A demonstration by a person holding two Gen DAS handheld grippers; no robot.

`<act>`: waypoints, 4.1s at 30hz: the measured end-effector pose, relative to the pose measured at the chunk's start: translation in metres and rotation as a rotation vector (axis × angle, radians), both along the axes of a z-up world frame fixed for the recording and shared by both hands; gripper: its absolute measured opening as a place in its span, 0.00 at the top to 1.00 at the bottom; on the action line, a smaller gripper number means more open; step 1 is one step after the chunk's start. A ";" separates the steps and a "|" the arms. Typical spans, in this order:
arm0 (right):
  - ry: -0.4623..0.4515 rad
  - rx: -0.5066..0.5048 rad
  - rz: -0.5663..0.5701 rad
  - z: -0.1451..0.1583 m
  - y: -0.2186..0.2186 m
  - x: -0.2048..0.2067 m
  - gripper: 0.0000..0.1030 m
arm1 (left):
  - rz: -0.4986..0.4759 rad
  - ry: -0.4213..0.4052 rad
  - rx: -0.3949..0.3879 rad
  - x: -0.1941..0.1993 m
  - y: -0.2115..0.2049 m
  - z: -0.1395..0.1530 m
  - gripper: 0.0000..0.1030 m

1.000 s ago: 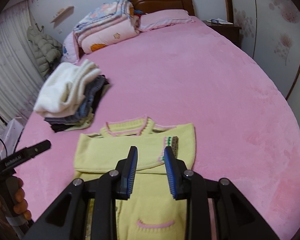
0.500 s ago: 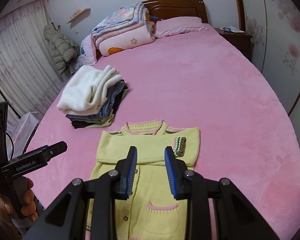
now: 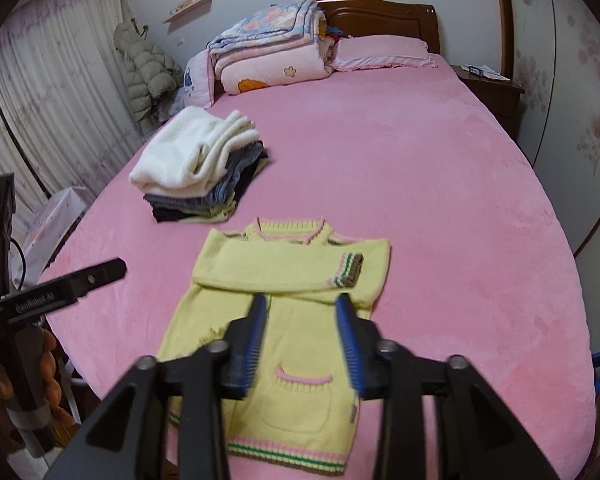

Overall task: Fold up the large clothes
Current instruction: 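Open the right tool and withdraw both tools from the cardigan, then grasp the striped hem with both tools and fold it toward the collar, then lay the hem onto the collar and open both tools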

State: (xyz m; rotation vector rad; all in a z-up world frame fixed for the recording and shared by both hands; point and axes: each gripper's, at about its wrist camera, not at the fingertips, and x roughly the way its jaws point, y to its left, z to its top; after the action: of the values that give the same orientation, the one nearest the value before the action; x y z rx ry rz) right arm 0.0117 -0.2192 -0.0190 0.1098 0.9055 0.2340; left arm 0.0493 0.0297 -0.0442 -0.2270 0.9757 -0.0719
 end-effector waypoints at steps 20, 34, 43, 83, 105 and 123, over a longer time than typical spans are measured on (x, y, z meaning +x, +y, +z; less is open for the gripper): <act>0.268 -0.066 -0.039 -0.147 -0.005 -0.067 0.47 | -0.032 0.335 0.045 -0.047 0.055 -0.168 0.16; 0.351 0.005 -0.036 -0.190 -0.011 -0.080 0.59 | -0.082 0.326 -0.041 -0.060 0.072 -0.200 0.16; 0.401 0.101 -0.017 -0.199 -0.008 -0.074 0.88 | -0.158 0.333 -0.062 -0.067 0.064 -0.203 0.66; 0.198 0.240 -0.243 -0.149 -0.039 0.172 0.71 | 0.079 0.267 -0.341 0.199 0.065 -0.183 0.44; 0.153 0.048 -0.118 -0.174 -0.027 0.200 0.52 | -0.159 0.069 -0.034 0.211 0.059 -0.168 0.45; 0.168 0.025 -0.112 -0.185 -0.028 0.212 0.92 | -0.319 -0.025 0.215 0.238 0.016 -0.173 0.92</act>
State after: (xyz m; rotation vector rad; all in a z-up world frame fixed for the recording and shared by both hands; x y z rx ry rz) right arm 0.2241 -0.2474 -0.2043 0.2048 1.0605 0.1334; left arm 0.2875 0.0456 -0.2176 0.1280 0.9804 -0.2594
